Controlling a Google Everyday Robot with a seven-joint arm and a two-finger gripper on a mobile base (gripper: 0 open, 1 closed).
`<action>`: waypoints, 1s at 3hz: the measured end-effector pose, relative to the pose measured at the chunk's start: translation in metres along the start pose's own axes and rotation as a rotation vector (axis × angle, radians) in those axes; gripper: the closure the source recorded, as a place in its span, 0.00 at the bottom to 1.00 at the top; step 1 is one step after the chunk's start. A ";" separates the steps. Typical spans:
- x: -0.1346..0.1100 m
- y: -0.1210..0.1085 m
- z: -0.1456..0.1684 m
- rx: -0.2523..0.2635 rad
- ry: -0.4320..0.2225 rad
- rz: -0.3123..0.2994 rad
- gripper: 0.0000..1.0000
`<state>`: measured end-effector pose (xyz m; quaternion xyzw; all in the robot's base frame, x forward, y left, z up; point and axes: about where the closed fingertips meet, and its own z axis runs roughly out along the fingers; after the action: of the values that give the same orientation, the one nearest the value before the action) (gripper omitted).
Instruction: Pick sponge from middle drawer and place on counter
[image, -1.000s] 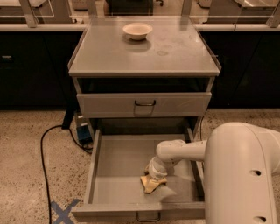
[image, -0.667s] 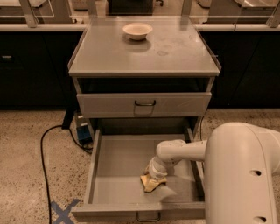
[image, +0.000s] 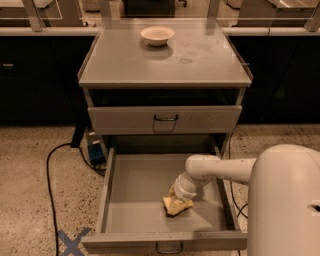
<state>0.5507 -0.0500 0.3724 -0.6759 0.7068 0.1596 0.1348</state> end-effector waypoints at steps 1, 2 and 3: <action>-0.039 -0.025 -0.078 0.017 -0.039 -0.024 1.00; -0.090 -0.052 -0.183 0.048 -0.105 -0.051 1.00; -0.145 -0.062 -0.294 0.024 -0.174 -0.096 1.00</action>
Offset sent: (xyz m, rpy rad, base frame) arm 0.0748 0.0010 0.3489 0.1643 -0.0144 0.0741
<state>0.6272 -0.0401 0.6964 -0.6908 0.6611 0.2026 0.2113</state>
